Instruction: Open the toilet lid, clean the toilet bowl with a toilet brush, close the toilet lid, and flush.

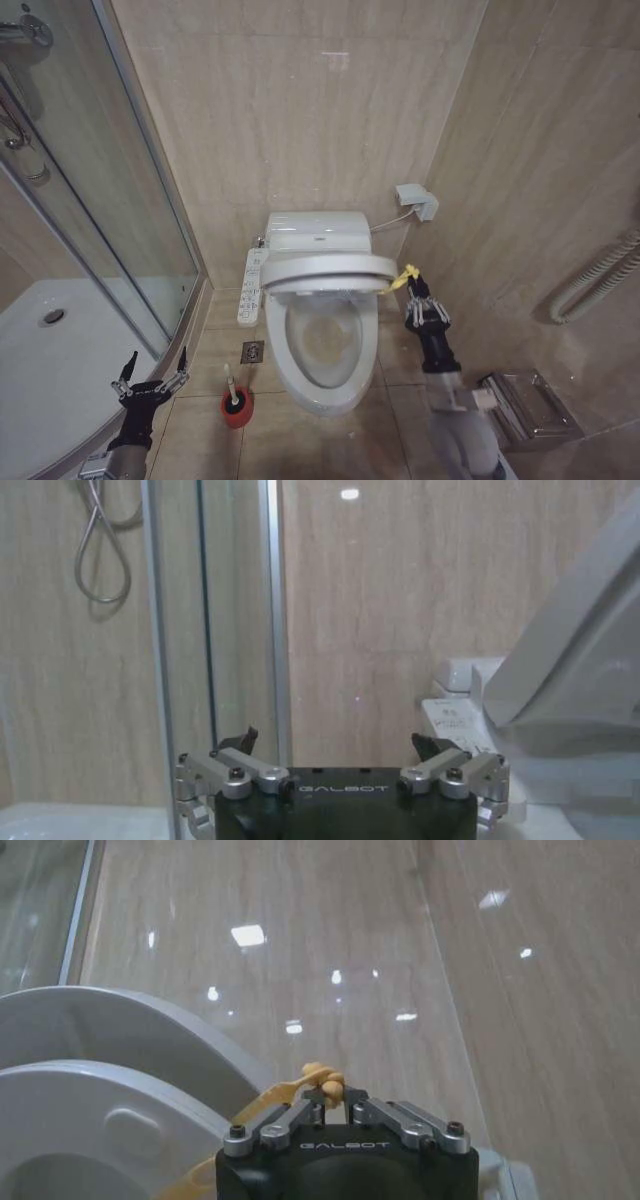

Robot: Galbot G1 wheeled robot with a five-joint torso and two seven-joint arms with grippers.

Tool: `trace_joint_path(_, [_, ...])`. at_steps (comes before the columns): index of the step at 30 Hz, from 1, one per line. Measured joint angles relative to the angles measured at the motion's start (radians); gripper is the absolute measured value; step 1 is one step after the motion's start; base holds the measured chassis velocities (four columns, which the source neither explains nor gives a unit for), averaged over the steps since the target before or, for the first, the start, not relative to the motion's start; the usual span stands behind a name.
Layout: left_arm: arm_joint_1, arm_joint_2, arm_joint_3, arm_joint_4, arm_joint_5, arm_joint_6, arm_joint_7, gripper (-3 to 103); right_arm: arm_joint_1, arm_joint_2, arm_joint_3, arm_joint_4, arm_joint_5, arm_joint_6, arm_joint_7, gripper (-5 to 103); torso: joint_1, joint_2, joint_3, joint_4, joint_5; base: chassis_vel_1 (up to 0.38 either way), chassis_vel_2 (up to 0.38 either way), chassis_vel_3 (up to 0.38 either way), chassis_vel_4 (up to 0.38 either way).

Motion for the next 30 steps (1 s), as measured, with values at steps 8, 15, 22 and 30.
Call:
trace_joint_path(8, [0.027, -0.021, -0.022, 0.007, 0.007, -0.011, -0.001, 100, 0.153, -0.035, 0.011, -0.068, 0.078, -0.04, -0.003, 13, 0.0, 0.0, 0.0, 0.0001, -0.0001, 0.0, 0.0, 0.0, 0.0])
trace_joint_path(15, [0.036, -0.045, -0.028, 0.011, 0.021, -0.013, -0.003, 100, 0.338, -0.079, -0.045, -0.228, 0.146, -0.041, -0.027, 13, 0.0, 0.0, 0.0, -0.0005, -0.0001, 0.0, 0.0, 0.0, 0.0])
trace_joint_path(22, [0.03, -0.055, -0.035, 0.041, 0.032, -0.018, -0.003, 100, 0.564, -0.078, -0.085, -0.438, 0.196, -0.029, -0.07, 13, 0.0, 0.0, 0.0, 0.0003, -0.0003, 0.0, 0.0, 0.0, 0.0])
trace_joint_path(30, [0.019, -0.058, -0.044, 0.07, 0.031, -0.024, -0.003, 100, 0.75, -0.063, -0.115, -0.647, 0.208, -0.015, -0.107, 13, 0.0, 0.0, 0.0, 0.0002, -0.0003, 0.0, 0.0, 0.0, 0.0])
